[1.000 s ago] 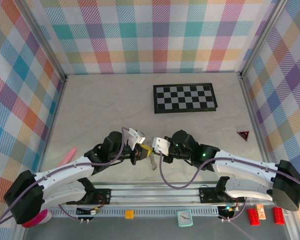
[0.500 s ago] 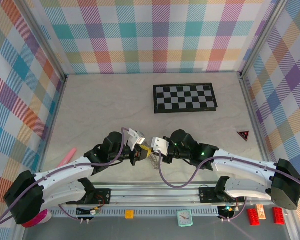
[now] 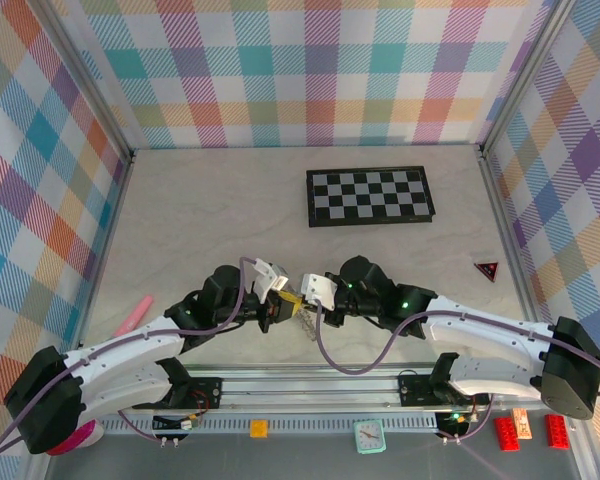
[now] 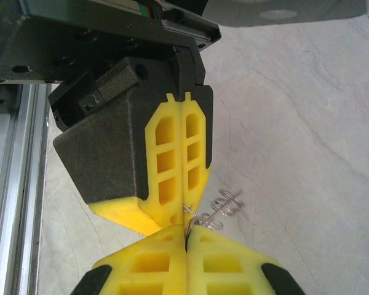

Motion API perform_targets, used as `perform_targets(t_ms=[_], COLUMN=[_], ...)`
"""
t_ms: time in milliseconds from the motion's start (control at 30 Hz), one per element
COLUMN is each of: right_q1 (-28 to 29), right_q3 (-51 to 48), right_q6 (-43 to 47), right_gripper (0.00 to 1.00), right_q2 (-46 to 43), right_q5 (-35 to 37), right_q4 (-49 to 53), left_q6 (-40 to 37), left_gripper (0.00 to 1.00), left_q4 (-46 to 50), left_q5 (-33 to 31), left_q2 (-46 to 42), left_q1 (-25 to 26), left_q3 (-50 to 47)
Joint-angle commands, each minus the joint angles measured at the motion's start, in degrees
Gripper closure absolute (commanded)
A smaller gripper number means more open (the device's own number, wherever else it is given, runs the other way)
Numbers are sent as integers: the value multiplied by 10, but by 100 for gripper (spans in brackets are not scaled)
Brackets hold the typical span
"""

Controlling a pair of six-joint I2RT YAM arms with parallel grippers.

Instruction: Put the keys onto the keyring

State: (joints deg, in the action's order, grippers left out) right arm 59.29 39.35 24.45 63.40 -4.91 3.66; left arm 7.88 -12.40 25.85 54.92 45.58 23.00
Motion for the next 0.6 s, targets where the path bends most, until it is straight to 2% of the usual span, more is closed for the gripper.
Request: perform_targets(t_ms=[0,567], right_q1=[6,0], right_q3=[5,-4], right_q6=[-6,-40], right_gripper=[100,100], right_q2=[15,19], right_q5=[-35,-75], right_q4=[43,45], left_q6=[-16,-11], left_gripper=[100,100], left_q4=[-92,-130], left_q5=[10,13], left_q2=[-29,-36], left_q1=[-3,-3], left_q3=[3,-17])
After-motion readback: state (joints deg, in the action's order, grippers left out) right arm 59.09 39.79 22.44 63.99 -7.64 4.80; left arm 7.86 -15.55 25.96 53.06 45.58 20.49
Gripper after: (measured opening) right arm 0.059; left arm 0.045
